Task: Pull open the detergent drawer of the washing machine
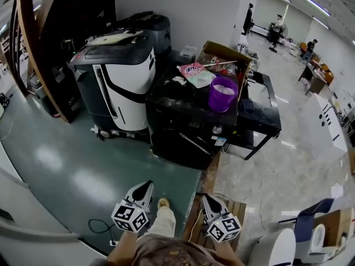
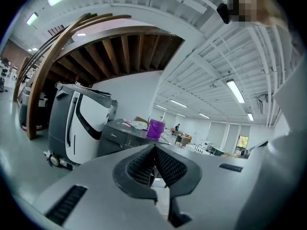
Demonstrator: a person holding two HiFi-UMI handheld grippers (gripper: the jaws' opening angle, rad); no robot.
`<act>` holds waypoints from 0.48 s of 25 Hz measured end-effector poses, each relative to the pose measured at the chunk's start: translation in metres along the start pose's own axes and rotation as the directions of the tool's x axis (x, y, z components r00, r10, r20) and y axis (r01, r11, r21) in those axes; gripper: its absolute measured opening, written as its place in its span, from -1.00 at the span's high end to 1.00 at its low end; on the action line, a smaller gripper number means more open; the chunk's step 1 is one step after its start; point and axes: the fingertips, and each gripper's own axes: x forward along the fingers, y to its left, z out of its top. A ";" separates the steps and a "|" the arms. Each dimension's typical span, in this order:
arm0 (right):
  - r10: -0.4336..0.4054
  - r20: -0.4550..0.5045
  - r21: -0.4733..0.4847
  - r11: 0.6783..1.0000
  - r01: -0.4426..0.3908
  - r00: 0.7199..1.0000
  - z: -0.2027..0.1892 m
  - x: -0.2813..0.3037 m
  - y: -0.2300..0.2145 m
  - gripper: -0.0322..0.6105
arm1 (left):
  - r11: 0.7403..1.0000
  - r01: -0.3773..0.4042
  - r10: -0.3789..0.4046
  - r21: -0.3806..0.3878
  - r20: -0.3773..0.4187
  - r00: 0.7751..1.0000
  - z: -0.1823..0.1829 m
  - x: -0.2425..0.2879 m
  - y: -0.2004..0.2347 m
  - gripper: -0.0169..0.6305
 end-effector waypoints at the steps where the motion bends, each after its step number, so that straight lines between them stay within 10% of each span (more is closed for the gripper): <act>1: -0.001 0.000 -0.001 1.000 0.001 1.000 0.004 0.009 -0.004 0.89 | 1.000 0.000 0.000 -0.002 0.000 1.000 0.003 0.009 0.005 0.88; 12: -0.014 0.005 -0.009 1.000 0.014 1.000 0.050 0.107 -0.046 0.89 | 0.999 0.036 -0.036 -0.016 0.005 0.999 0.052 0.108 0.052 0.88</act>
